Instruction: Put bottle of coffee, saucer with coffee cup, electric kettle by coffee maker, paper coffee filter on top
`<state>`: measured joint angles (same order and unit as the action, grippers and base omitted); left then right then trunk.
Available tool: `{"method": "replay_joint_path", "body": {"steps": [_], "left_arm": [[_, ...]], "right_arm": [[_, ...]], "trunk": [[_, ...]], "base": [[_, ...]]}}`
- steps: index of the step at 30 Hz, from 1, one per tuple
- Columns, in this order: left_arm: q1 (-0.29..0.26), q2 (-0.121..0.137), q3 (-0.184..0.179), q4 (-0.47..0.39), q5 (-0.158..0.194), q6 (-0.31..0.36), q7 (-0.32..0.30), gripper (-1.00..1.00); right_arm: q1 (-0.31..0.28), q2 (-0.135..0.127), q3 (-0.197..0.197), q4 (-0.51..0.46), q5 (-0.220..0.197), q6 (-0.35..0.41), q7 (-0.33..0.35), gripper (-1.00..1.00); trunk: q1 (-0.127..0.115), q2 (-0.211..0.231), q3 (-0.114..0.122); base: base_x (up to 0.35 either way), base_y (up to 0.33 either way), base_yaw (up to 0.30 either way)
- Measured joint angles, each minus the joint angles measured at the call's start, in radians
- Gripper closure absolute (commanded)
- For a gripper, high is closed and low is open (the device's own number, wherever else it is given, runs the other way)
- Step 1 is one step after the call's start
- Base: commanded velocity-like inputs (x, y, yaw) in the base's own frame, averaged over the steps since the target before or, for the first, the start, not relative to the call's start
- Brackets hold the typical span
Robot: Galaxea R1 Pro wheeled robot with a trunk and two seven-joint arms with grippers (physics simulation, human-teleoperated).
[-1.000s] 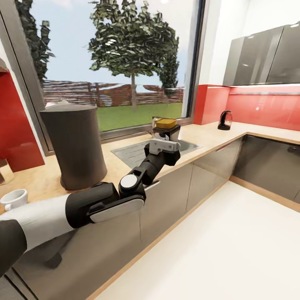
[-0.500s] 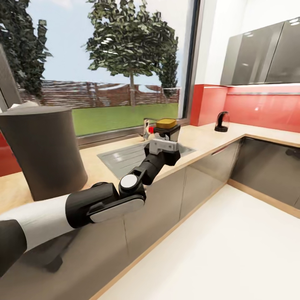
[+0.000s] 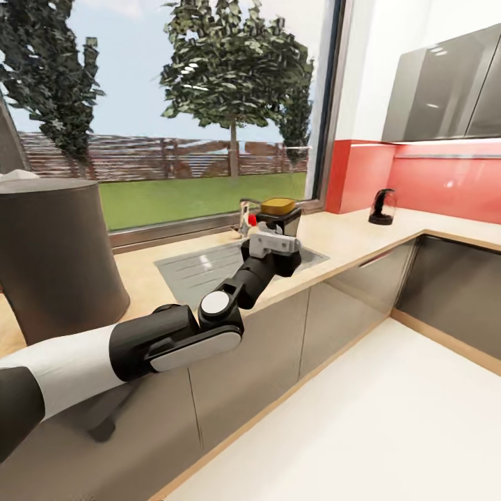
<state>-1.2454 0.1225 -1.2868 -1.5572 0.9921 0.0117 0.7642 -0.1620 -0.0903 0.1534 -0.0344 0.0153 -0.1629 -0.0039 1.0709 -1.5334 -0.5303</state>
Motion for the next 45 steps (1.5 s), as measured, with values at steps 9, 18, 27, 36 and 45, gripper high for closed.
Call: {"method": "replay_joint_path", "body": {"steps": [9, 18, 27, 36, 45], "left_arm": [[0.000, 0.000, 0.000, 0.000, 0.000, 0.000, 0.000, 1.00], [0.000, 0.000, 0.000, 0.001, 0.000, 0.000, 0.000, 1.00], [0.000, 0.000, 0.000, 0.001, 0.000, 0.000, 0.000, 1.00], [0.000, 0.000, 0.000, 0.002, 0.001, 0.000, 0.000, 1.00], [0.000, -0.001, 0.000, 0.002, 0.000, 0.000, 0.000, 1.00]], "right_arm": [[0.000, 0.001, 0.000, 0.001, 0.000, 0.000, 0.000, -1.00], [0.000, 0.001, 0.000, 0.001, 0.000, 0.000, 0.000, -1.00], [0.000, 0.001, 0.000, 0.001, 0.000, 0.000, 0.000, -1.00], [0.000, 0.002, 0.000, 0.001, 0.000, 0.000, 0.000, -1.00], [0.000, 0.003, 0.000, 0.001, 0.000, 0.000, 0.000, -1.00]], "trunk": [[0.000, 0.000, 0.000], [0.000, 0.000, 0.000], [0.000, 0.000, 0.000], [0.000, 0.000, 0.000], [0.000, 0.000, 0.000]], "base": [[0.017, -0.024, 0.271], [0.074, -0.057, 0.222], [0.230, -0.214, 0.025], [0.208, -0.202, 0.153], [0.025, -0.024, 0.265]]}}
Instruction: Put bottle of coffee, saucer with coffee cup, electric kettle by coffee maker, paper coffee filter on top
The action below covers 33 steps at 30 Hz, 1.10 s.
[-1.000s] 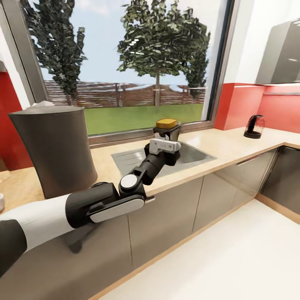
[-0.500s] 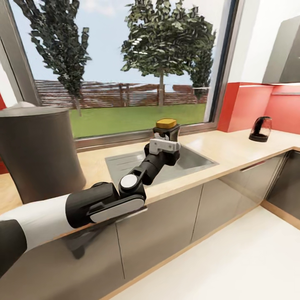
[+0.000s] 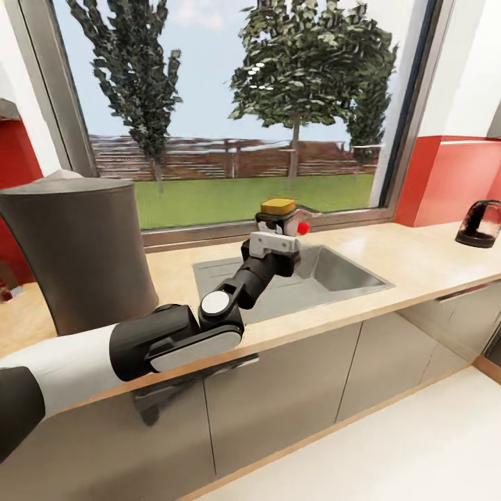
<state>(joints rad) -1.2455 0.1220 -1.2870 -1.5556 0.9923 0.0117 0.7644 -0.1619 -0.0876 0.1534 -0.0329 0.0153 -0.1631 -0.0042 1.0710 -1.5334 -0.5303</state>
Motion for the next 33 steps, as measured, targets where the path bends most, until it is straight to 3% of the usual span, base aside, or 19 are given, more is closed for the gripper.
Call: {"method": "replay_joint_path", "body": {"steps": [10, 20, 33], "left_arm": [[0.000, 0.000, 0.000, 0.001, 0.000, 0.000, 0.000, 1.00], [0.000, 0.000, 0.000, 0.001, 0.000, 0.000, 0.000, 1.00], [0.000, -0.001, -0.001, 0.001, 0.000, 0.000, 0.000, 1.00]], "right_arm": [[0.000, 0.001, 0.000, 0.000, 0.000, -0.001, -0.001, -1.00], [0.000, -0.001, 0.000, 0.000, 0.000, 0.000, 0.000, -1.00], [0.000, 0.002, 0.000, 0.000, 0.000, -0.001, -0.001, -1.00]], "trunk": [[0.000, 0.000, 0.000], [0.000, 0.000, 0.000], [0.000, 0.000, 0.000]], "base": [[0.015, -0.019, 0.258], [0.164, -0.235, 0.067], [0.108, -0.129, 0.251]]}}
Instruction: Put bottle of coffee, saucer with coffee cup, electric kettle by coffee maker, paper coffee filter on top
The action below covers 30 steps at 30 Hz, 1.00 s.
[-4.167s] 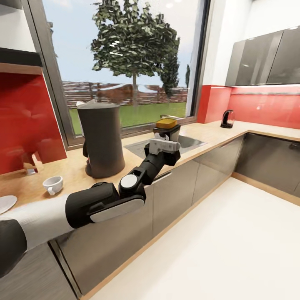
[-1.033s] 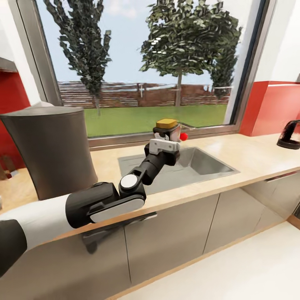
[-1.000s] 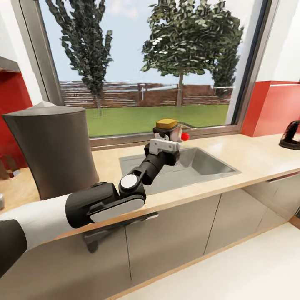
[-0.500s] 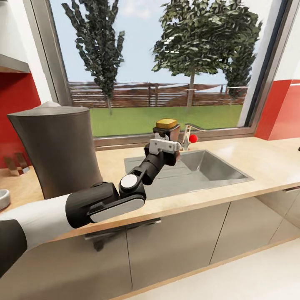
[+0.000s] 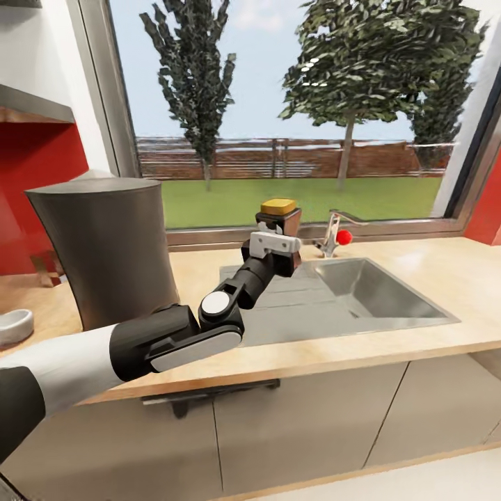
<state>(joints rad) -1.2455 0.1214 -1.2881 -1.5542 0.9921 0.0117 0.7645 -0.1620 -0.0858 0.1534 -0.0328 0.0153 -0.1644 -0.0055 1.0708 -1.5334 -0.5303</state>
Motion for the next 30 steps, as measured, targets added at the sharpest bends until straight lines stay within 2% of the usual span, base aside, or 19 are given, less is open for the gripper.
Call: {"method": "replay_joint_path", "body": {"steps": [4, 17, 25, 28, 30], "left_arm": [[0.000, 0.000, 0.000, 0.000, 0.000, 0.000, 0.000, 1.00], [0.000, 0.000, 0.000, 0.000, 0.000, 0.000, 0.001, 1.00], [0.000, 0.000, -0.001, 0.000, 0.000, 0.000, 0.007, 1.00], [0.000, -0.004, -0.017, 0.000, 0.001, 0.000, 0.053, 1.00], [0.000, -0.010, -0.023, 0.000, 0.000, 0.000, 0.063, 1.00]], "right_arm": [[0.000, -0.001, 0.000, 0.000, 0.000, 0.001, 0.001, -1.00], [0.000, -0.003, 0.000, -0.002, 0.000, 0.001, 0.001, -1.00], [0.000, -0.003, 0.000, -0.002, 0.000, 0.000, 0.000, -1.00], [0.000, -0.003, 0.000, -0.001, 0.000, 0.000, 0.000, -1.00], [0.000, -0.003, -0.001, -0.002, 0.000, 0.000, 0.000, -1.00]], "trunk": [[0.000, 0.000, 0.000], [0.000, 0.000, 0.000], [0.000, 0.000, 0.000], [0.001, 0.000, 0.000], [0.001, 0.000, 0.000]], "base": [[0.192, -0.198, 0.164], [0.183, -0.214, 0.041], [-0.004, -0.069, 0.226], [-0.211, -0.176, 0.268], [-0.234, -0.192, 0.270]]}}
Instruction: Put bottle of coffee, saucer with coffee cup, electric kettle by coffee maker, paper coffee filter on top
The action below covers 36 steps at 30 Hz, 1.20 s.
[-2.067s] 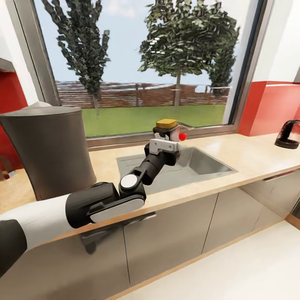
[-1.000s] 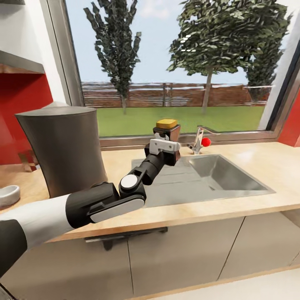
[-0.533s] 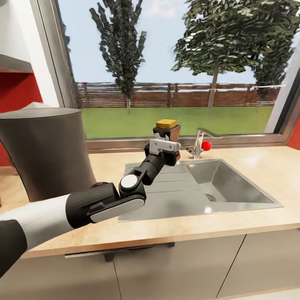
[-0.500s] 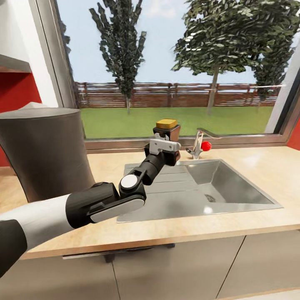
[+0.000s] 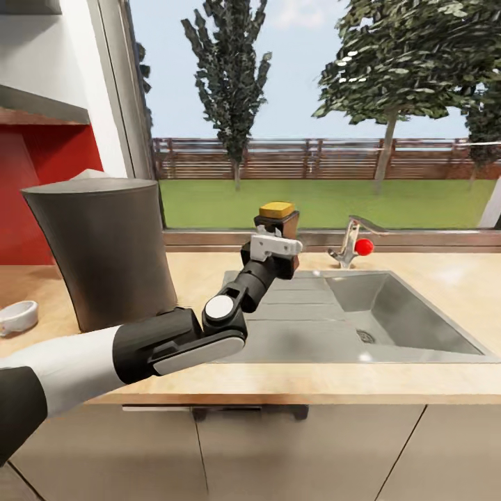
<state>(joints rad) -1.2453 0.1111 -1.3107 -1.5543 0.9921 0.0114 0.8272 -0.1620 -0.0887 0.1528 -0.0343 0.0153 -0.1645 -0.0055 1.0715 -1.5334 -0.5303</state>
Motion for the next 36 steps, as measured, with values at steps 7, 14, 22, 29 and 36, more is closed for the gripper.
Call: {"method": "replay_joint_path", "body": {"steps": [7, 14, 22, 29, 36], "left_arm": [[0.000, -0.076, -0.064, 0.001, 0.001, -0.004, 0.223, 1.00], [0.000, -0.109, -0.123, 0.001, -0.002, -0.053, 0.425, 1.00], [0.000, -0.109, -0.139, 0.001, -0.002, -0.065, 0.527, 1.00], [0.000, -0.088, -0.138, 0.013, -0.003, -0.060, 0.543, 1.00], [0.000, -0.089, -0.142, 0.019, -0.004, -0.060, 0.543, 1.00]], "right_arm": [[0.000, 0.000, -0.001, 0.000, 0.000, 0.000, 0.000, -1.00], [0.000, 0.000, 0.000, 0.000, 0.000, 0.001, 0.000, -1.00], [0.000, -0.001, 0.001, 0.000, 0.000, 0.002, 0.001, -1.00], [0.000, -0.001, 0.001, 0.000, 0.000, 0.002, 0.001, -1.00], [0.000, -0.002, 0.001, 0.000, 0.000, 0.001, 0.001, -1.00]], "trunk": [[0.000, 0.000, 0.000], [0.000, 0.000, 0.000], [0.000, 0.000, 0.000], [0.000, 0.000, 0.000], [-0.001, 0.000, 0.000]], "base": [[-0.191, -0.156, 0.271], [-0.024, -0.019, 0.249], [-0.002, -0.002, 0.053], [0.000, -0.013, 0.004], [0.047, -0.237, 0.000]]}}
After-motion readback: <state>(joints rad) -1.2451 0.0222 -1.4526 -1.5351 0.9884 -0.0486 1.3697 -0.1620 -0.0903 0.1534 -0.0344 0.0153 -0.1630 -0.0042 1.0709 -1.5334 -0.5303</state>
